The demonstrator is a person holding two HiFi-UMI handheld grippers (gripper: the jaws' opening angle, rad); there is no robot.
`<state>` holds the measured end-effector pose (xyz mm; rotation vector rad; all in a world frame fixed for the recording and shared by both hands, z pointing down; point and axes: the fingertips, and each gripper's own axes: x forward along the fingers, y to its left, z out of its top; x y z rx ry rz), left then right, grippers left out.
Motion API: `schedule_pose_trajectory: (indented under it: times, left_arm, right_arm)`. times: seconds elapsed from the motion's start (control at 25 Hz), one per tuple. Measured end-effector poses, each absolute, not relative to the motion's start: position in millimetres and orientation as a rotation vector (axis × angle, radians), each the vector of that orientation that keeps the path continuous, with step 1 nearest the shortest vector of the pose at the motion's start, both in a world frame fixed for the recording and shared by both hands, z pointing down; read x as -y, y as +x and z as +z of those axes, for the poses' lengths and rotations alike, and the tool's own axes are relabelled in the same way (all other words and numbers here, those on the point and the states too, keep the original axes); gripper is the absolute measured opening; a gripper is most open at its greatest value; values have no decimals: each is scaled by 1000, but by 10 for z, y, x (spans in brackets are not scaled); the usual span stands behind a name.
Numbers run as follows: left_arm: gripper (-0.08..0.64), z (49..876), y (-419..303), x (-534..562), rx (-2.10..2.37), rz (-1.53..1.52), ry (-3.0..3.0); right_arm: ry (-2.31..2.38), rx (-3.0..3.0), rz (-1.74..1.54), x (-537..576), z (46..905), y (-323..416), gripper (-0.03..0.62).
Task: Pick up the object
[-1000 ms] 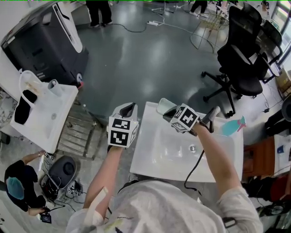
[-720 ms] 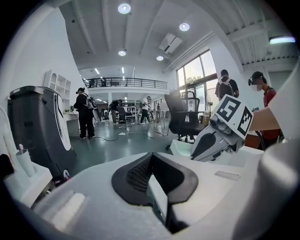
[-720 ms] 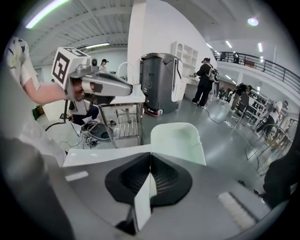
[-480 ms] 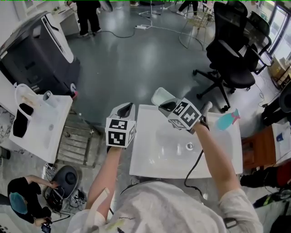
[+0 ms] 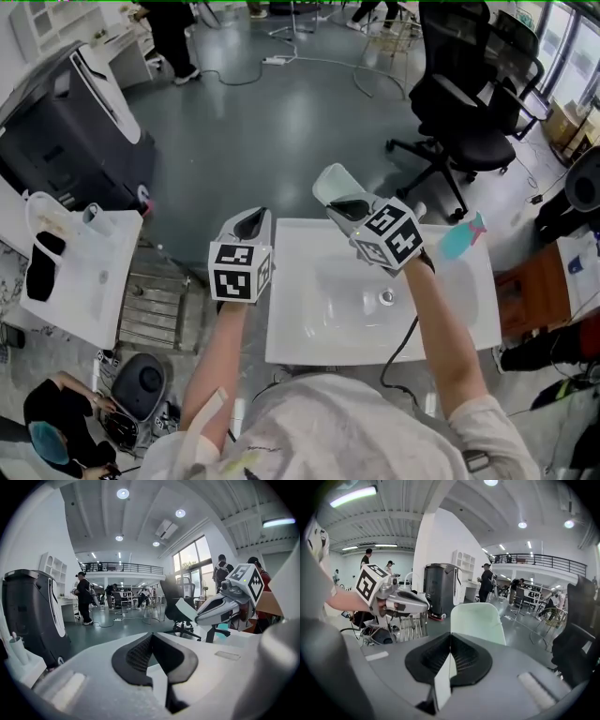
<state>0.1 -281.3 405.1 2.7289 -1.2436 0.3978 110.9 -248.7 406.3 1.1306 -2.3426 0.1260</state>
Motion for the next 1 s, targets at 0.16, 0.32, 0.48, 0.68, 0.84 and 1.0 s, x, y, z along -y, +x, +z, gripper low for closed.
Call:
schedule_pose_trajectory:
  times: [0.16,0.32,0.48,0.68,0.84,1.0]
  left_arm:
    - [0,3985,0,2817,1253,380,2735]
    - [0,3975,-9,2808,1244,380,2747]
    - [0,3966,-21,2799,1247,378,2742]
    - [0,3844,-51,2776,1280,353,2762]
    - [0,3843,-75,2758,1271,340,2766]
    - [0,3882,-119,2736,1278,348,2751]
  right_arm:
    - [1233,2369,112,2443,3879,1190,9]
    - [1335,2380,87,2397,3720,1287,9]
    - [1437,2396,70,2368,3587,1401,9]
    - [1550,2437,81,2303,3470,1460,9]
    - [1643,2466,94,2275,3417,1476,9]
    - [1721,2457,130,2265,3437,1489,8]
